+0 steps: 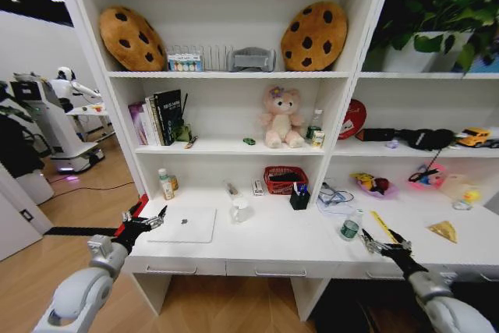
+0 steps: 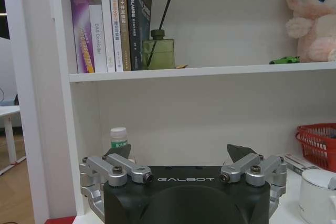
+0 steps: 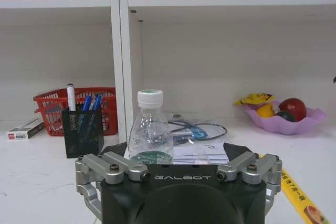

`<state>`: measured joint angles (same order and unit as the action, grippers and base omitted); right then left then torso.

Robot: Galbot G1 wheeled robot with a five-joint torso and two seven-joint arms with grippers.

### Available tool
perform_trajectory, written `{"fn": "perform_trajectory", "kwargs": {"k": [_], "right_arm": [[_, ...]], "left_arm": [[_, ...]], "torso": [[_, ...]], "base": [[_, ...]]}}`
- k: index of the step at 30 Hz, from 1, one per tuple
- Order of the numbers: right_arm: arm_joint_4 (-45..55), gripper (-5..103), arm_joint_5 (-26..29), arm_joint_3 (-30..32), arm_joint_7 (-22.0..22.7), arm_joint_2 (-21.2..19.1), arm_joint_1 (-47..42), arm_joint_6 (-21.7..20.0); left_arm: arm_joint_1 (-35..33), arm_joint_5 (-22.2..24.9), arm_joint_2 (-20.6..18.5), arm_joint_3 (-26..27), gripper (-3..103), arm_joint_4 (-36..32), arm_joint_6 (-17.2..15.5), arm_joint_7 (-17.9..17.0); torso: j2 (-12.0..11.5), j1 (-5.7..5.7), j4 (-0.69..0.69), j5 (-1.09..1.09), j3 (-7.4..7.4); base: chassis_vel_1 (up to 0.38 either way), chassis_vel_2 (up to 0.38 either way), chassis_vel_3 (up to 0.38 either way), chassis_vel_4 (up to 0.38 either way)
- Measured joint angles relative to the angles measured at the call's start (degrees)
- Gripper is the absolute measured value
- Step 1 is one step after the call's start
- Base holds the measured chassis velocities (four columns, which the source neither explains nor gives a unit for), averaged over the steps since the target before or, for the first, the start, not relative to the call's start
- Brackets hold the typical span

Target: Organize the objects on the table.

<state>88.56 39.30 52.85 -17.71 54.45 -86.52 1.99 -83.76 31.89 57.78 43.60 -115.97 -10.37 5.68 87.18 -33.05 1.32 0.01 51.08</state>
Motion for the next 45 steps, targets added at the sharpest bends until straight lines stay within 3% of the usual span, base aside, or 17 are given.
{"fn": "perform_trajectory", "kwargs": {"k": [16, 29, 43, 45], "right_arm": [[-6.72, 100, 6.42, -4.79, -3.77, -1.97, 8.5, -7.16], [-9.59, 100, 3.95, -11.04, -1.46, -2.63, 15.24, -10.43], [-12.73, 103, 2.71, -13.61, 0.73, -2.27, 19.16, -9.92], [-12.72, 95, 2.38, -13.83, 0.89, -2.32, 19.59, -10.0]], "left_arm": [[0.0, 0.0, 0.0, 0.0, 100, 0.0, 0.0, 0.0], [0.0, 0.0, 0.0, 0.0, 100, 0.0, 0.0, 0.0], [0.0, 0.0, 0.0, 0.0, 100, 0.0, 0.0, 0.0], [0.0, 0.0, 0.0, 0.0, 100, 0.0, 0.0, 0.0]], "torso": [[0.0, 0.0, 0.0, -0.02, 0.0], [0.0, 0.0, 0.0, -0.01, 0.0], [0.0, 0.01, -0.01, -0.01, 0.0], [0.0, 0.01, 0.0, -0.01, 0.0]], "base": [[0.0, 0.0, 0.0, 0.0], [0.0, 0.0, 0.0, 0.0], [0.0, 0.0, 0.0, 0.0], [0.0, 0.0, 0.0, 0.0]]}}
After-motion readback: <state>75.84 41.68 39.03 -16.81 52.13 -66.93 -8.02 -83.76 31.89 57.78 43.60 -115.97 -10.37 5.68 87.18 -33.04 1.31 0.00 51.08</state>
